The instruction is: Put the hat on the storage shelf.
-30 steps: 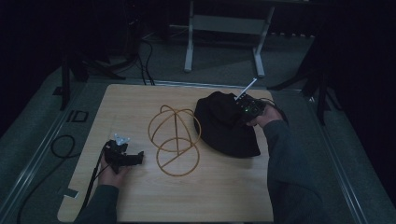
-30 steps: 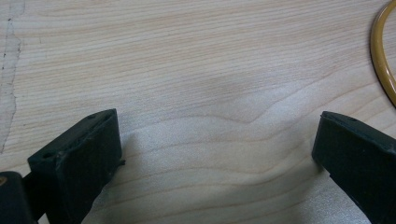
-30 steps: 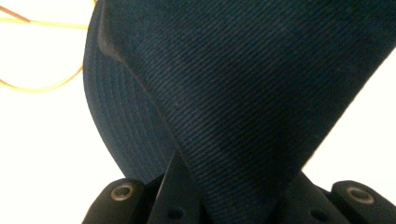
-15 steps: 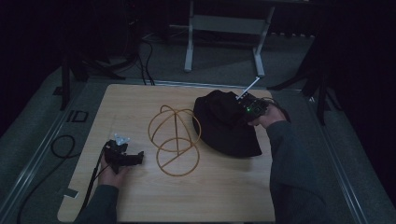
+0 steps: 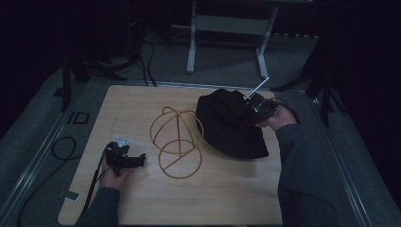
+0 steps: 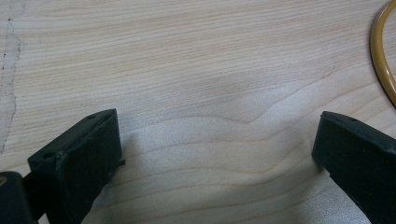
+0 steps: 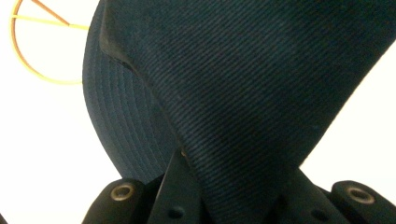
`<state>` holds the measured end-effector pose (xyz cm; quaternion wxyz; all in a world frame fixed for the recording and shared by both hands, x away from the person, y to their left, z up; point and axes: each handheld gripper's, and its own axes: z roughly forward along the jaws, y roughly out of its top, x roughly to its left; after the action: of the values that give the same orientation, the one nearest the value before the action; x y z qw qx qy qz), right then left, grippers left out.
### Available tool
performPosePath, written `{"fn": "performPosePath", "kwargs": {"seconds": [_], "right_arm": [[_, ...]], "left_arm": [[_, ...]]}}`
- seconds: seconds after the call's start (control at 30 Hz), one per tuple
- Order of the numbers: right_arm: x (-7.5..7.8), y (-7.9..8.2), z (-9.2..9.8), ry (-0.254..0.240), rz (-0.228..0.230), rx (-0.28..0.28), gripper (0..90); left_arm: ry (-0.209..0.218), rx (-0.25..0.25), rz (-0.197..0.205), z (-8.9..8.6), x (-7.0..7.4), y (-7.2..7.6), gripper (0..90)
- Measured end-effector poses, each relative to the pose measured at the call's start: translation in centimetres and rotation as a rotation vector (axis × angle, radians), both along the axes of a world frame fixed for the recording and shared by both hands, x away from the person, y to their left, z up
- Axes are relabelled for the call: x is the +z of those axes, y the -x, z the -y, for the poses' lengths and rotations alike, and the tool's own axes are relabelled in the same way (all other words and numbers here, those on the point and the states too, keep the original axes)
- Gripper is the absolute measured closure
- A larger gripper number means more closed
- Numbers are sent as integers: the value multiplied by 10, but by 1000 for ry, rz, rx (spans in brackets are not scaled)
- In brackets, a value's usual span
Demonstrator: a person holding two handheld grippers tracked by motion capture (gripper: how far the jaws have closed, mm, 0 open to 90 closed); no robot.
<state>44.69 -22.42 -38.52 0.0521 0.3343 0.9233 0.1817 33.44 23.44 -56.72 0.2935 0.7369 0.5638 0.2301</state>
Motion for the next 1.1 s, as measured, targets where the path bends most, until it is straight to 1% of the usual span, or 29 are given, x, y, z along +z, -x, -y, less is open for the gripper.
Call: {"fn": "performPosePath", "kwargs": {"seconds": [0.4, 0.6, 0.9, 1.1], "right_arm": [[10, 10, 5, -34, 36, 9, 870], [15, 14, 5, -38, 47, 23, 870], [22, 20, 6, -56, 70, 33, 870], [28, 26, 6, -49, 76, 44, 871]], "left_arm": [[-1, -1, 1, 0, 0, 0, 16], [-2, -3, 0, 0, 0, 0, 16], [-1, -10, 1, 1, 0, 0, 16], [-1, -10, 1, 1, 0, 0, 16]]}}
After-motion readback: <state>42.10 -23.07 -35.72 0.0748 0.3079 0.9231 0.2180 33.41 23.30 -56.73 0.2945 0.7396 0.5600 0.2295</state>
